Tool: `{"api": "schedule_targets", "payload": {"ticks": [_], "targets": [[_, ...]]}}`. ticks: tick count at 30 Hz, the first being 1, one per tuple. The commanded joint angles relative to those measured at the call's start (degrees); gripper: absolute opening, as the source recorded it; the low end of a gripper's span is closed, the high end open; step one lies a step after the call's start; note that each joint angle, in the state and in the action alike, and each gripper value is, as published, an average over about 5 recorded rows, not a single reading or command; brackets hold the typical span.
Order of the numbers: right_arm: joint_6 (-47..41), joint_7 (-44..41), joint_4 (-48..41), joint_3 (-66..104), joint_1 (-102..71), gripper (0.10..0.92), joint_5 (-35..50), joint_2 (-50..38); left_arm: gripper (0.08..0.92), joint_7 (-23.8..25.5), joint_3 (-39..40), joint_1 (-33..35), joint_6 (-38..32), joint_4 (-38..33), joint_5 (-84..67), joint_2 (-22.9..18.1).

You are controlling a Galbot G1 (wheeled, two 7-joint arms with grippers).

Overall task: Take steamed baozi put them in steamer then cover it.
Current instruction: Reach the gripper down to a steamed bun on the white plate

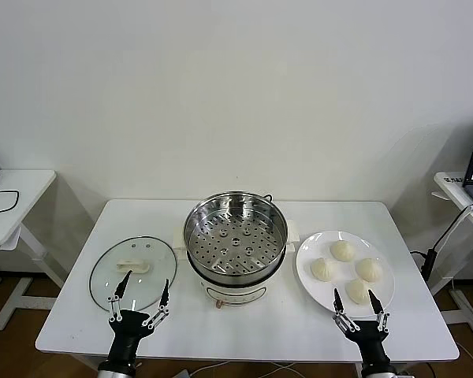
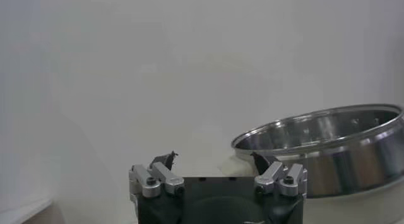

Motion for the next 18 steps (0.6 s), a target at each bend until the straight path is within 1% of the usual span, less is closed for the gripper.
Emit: {"api": "schedule_targets", "payload": {"ticks": [1, 4, 10, 13, 18], "targets": [[-0.7, 0.6, -0.5, 0.8, 1.7, 0.823, 0.6, -0.5, 0.823, -0.1, 0.4, 0.2, 0.1, -0.2, 0.1, 0.1], [-2.6, 1.1, -0.8, 1.3, 5.1, 0.823, 2.5, -1.5, 0.823, -0.2, 0.6, 0.1, 0.2, -0.4, 0.1, 0.1], [-12.7, 4.6, -3.0, 1.0, 18.5, 0.823, 10.0, -6.3, 0.823, -0.3, 0.9, 0.2, 0.5, -1.1, 0.2, 0.4], [-15.9, 6.0, -7.1, -1.1, 27.1, 0.823, 14.0, -9.7, 0.823, -0.3, 1.1, 0.1, 0.6, -1.5, 0.2, 0.5], [-18.5, 6.2, -17.3, -8.0, 42.2, 0.823, 19.0, -14.2, 0.823, -0.4, 1.2, 0.0, 0.8, -1.8, 0.1, 0.5]]}}
